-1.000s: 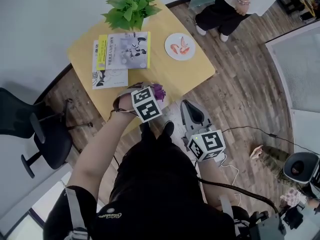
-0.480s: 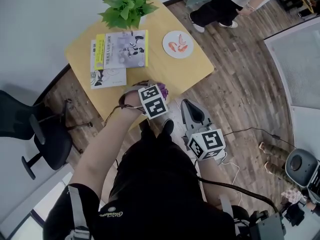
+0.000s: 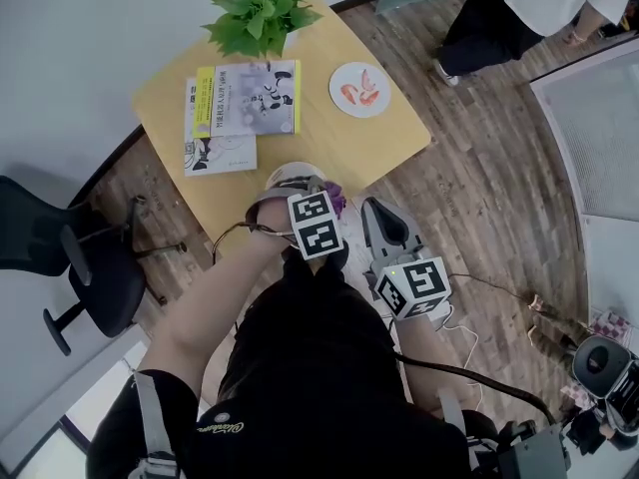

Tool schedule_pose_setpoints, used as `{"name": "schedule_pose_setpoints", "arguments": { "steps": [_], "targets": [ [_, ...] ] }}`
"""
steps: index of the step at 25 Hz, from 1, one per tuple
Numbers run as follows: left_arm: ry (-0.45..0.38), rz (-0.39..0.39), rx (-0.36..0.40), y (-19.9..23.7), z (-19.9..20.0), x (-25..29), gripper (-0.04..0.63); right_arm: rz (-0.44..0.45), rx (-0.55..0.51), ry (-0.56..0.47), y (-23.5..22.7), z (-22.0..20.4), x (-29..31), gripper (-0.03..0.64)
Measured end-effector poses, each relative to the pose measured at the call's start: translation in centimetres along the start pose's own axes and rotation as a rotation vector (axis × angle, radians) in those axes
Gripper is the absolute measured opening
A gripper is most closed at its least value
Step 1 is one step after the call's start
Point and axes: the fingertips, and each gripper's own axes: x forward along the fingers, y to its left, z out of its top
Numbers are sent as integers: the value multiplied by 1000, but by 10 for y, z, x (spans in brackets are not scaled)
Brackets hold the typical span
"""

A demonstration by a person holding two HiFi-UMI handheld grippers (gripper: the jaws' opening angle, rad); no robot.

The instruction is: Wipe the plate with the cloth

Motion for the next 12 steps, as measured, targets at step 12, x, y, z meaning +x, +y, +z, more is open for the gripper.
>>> {"name": "schedule_pose_setpoints", "arguments": {
  "steps": [12],
  "targets": [
    [11,-47,6,-33,-16,-1,129,8,1,2,3,0,2,9]
  ]
}}
